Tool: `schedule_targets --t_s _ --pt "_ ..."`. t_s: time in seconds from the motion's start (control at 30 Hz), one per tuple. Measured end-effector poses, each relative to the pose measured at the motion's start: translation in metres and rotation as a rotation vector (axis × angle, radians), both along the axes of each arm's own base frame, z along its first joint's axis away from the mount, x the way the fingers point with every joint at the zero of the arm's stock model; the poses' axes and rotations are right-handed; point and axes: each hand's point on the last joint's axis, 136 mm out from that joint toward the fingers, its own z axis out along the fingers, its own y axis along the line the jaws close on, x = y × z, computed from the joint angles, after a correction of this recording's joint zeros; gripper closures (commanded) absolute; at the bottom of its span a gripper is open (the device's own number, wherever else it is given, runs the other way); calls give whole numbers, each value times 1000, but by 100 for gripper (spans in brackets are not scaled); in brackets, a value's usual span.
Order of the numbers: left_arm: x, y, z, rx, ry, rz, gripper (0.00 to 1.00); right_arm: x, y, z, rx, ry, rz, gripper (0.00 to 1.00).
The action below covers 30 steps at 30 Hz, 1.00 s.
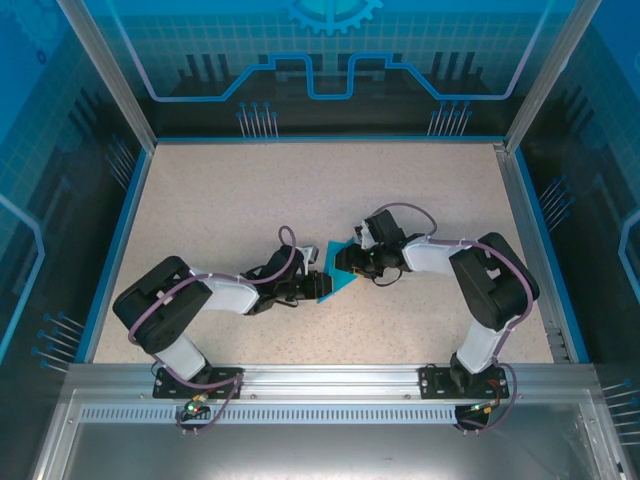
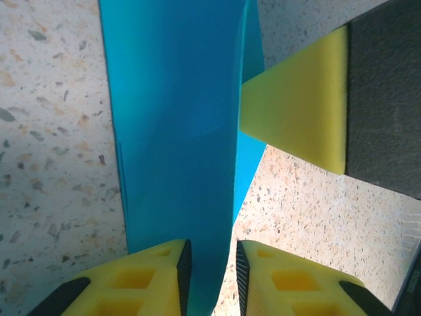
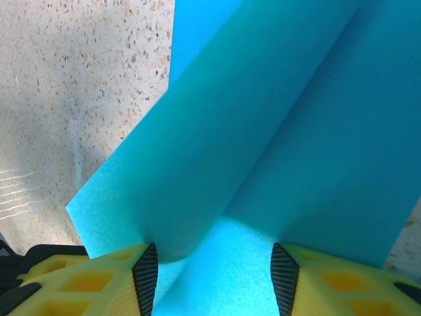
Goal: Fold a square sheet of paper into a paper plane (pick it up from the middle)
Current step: Fourth fold the wing at the center of the table.
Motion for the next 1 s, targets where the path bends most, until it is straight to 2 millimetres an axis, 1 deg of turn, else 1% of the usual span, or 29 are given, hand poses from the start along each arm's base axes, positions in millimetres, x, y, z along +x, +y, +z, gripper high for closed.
schedule_targets --t_s 0.1,0.2,0.3,0.37,0.43,0.53,0.67,0.87,1.0 --pt "-1 2 -1 15 21 4 61 3 0 0 -18 3 -4 47" --pt "-2 9 4 20 43 27 51 3 0 -1 -32 6 -8 47" --pt "4 18 18 2 37 66 43 4 -2 -1 -48 9 -13 46" --pt "8 24 31 -18 26 93 40 4 -3 -1 -61 11 -18 45" --pt "11 28 40 -31 16 111 39 5 -4 -1 -77 11 -20 44" --pt "13 30 47 -41 10 124 42 5 -5 -2 -95 15 -23 43" --pt "11 28 47 -56 27 120 48 6 -5 -3 -118 25 -25 44" --pt "15 12 52 -99 56 70 65 6 -4 -5 -158 49 -23 44" --pt "18 3 50 -118 75 40 74 6 -4 -6 -180 58 -22 43"
